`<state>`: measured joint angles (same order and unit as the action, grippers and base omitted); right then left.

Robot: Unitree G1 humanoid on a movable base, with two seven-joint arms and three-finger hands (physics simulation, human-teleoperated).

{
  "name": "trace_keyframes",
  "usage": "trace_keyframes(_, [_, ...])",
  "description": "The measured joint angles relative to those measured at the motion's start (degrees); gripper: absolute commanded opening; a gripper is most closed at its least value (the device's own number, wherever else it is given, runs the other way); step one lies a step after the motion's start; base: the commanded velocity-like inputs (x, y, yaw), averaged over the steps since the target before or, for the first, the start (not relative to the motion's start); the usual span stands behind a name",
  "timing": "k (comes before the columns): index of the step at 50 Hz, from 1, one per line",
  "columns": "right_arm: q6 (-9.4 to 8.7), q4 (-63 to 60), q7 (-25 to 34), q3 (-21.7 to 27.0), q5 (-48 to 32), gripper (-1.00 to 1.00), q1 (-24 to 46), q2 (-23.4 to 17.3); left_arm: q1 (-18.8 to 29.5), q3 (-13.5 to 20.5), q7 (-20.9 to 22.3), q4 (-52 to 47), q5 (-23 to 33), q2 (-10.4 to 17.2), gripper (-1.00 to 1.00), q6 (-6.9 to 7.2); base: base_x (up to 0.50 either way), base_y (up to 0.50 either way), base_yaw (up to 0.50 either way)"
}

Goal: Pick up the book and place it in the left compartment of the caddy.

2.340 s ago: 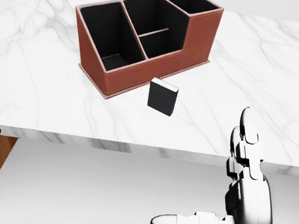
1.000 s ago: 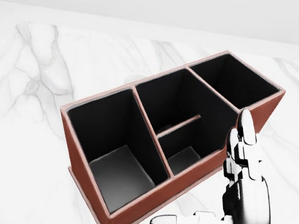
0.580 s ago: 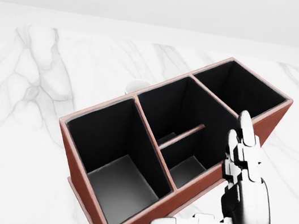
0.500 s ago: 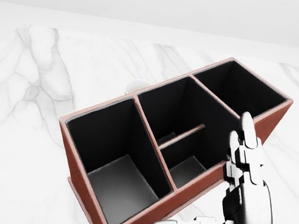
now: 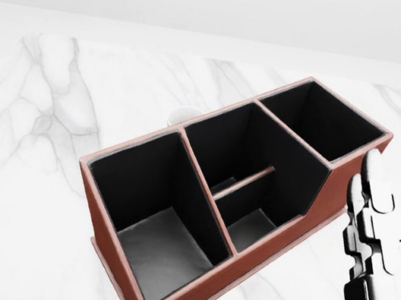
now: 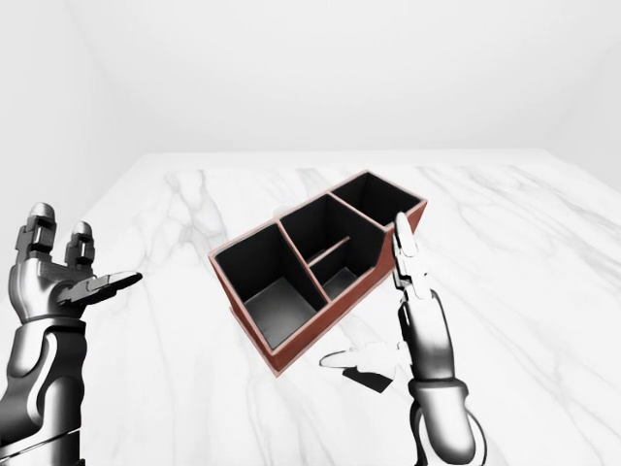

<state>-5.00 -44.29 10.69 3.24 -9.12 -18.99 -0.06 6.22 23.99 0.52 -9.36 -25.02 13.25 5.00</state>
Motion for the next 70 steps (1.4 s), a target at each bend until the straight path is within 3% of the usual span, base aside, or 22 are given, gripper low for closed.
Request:
trace_keyframes(15, [0.0, -0.46, 4.59, 2.03, -3.65, 1.0, -3.24, 1.21, 0.09, 0.04, -0.18, -0.12, -0.12, 0.04, 1.0, 0.0, 0.0, 0.0, 0.0])
trace_keyframes(40, [0.0, 5.56, 17.55, 10.46, -13.86, 1.0, -4.96, 2.85, 0.42, -0.1, -0.52, 0.6, 0.13, 0.18, 1.0, 0.0, 0.0, 0.0, 0.0])
trace_keyframes(70, [0.0, 11.39, 22.76, 15.49, -17.69, 1.0, -2.42, 2.65, 0.15, -0.02, -0.53, 0.37, 0.23, 0.1, 1.0, 0.0, 0.0, 0.0, 0.0])
